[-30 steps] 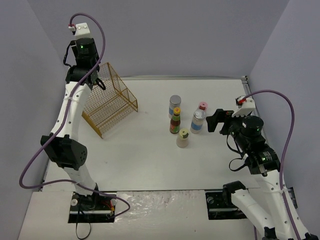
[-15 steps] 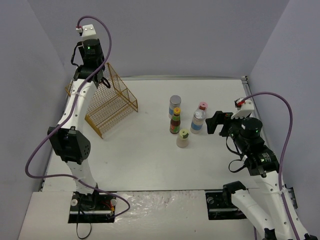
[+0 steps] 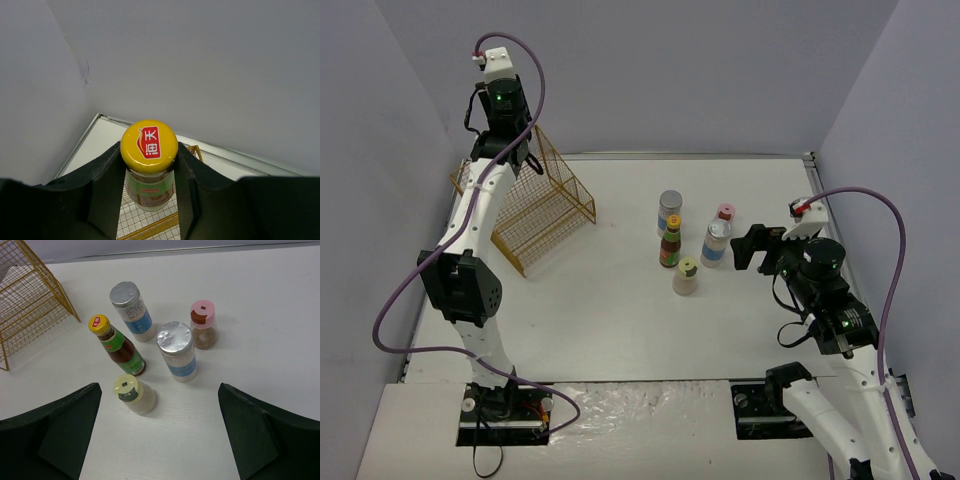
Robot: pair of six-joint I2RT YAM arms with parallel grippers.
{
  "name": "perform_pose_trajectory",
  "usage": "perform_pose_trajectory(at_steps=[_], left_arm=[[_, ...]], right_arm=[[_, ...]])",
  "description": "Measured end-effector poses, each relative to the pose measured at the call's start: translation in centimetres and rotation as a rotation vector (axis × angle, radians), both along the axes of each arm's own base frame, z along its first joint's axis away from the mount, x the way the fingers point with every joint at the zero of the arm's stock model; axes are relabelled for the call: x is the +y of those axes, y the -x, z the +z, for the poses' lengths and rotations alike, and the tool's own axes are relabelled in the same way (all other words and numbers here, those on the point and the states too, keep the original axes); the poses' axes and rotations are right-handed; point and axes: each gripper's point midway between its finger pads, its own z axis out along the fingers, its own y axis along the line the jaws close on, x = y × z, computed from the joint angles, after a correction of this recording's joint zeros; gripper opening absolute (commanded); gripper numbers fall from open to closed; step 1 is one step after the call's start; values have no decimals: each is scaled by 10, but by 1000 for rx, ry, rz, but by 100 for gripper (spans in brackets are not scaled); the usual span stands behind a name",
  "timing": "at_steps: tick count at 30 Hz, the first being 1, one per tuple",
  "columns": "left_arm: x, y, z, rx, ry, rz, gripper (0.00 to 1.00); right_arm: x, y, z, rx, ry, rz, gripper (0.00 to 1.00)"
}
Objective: Organize the condiment bottles
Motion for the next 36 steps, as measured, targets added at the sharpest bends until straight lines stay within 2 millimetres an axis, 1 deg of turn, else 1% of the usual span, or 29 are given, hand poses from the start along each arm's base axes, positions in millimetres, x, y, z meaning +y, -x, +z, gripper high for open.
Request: perform_pose_trajectory(at_steps=[4,12,20,21,23,28,30,33,36], left_arm=[[-1,-2,-14,19,1,0,0],[-1,-4,-62,103,7,8,0],[0,0,-127,192,13,21,0],[0,0,-134,202,14,23,1],[0,0,-143,213,21,26,5],[2,-1,-157,201,55,39,23],[3,-2,-158,186,70,45,31],[4,-3,-160,171,84,51,39],[6,-4,-159,159,90,59,52]], right_arm=[[0,0,0,0,0,1,100],[0,3,0,-10,-3,5,100],[0,5,1,-19,-5,5,100],[0,6,2,-21,-6,4,100],[-1,6,3,-27,-7,3,100],[-1,7,4,-35,-8,0,100],[0,8,4,-35,-8,3,100],[1,9,5,-37,-8,9,100],[0,10,5,-44,-9,7,100]])
